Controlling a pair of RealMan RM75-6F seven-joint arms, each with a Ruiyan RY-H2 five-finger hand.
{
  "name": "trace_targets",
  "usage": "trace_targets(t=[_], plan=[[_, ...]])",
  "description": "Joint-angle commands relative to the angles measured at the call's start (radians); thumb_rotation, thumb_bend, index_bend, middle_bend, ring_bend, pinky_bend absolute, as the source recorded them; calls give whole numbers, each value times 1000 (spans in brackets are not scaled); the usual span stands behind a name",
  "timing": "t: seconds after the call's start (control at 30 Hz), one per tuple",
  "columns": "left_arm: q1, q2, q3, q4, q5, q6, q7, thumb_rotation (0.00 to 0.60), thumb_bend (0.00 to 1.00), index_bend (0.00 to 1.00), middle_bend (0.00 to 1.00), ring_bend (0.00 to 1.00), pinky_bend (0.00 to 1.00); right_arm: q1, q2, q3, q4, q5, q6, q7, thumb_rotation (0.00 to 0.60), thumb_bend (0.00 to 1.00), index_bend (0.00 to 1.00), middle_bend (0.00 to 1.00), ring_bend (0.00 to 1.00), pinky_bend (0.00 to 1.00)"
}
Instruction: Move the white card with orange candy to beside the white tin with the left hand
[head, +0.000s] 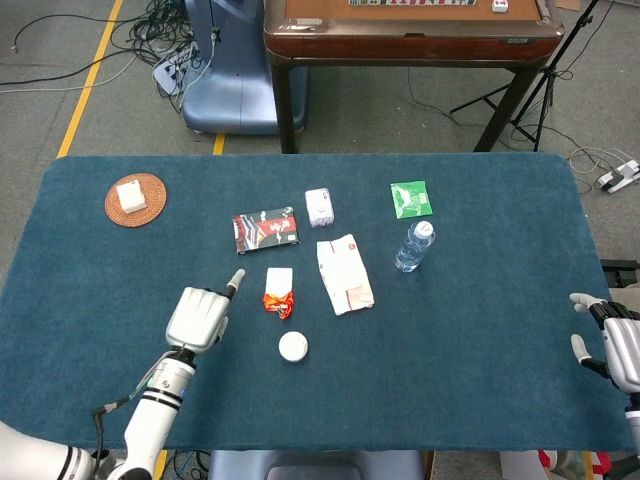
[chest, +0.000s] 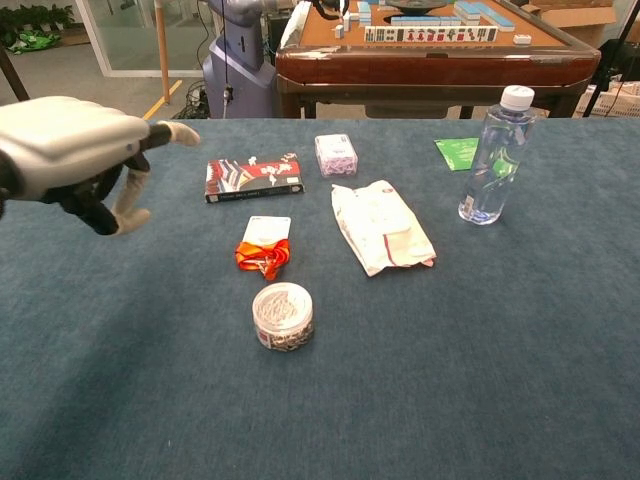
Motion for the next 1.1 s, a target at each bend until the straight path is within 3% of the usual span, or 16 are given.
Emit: trace_targets(t=[0.03,0.23,0.4,0.73,1.1], plan=[[126,99,142,8,223,109,-85,600,416,156,376,386,680,5,-5,-2,0,4,-9,-17,600,292,265,343,279,392],[283,193,245,107,407,225,-209,600,492,236,303,252,489,14,-20,-3,-2,13,-20,-53,600,209,265,343,279,392],[405,237,272,189,475,293,-307,600,517,255,299,198,402,22,-38,1,4,18,-21,-73,600,208,265,343,279,392],[571,254,223,335,432,278,-498,600,517,282,299,171,344,33,-51,-1,4,34,-37,-103,600,208,265,343,279,392],[620,234,159,423,501,216,-527,600,517,289,299,171,338,63,-65,-2,32,71,-103,-115,600,208,265,343,279,392]])
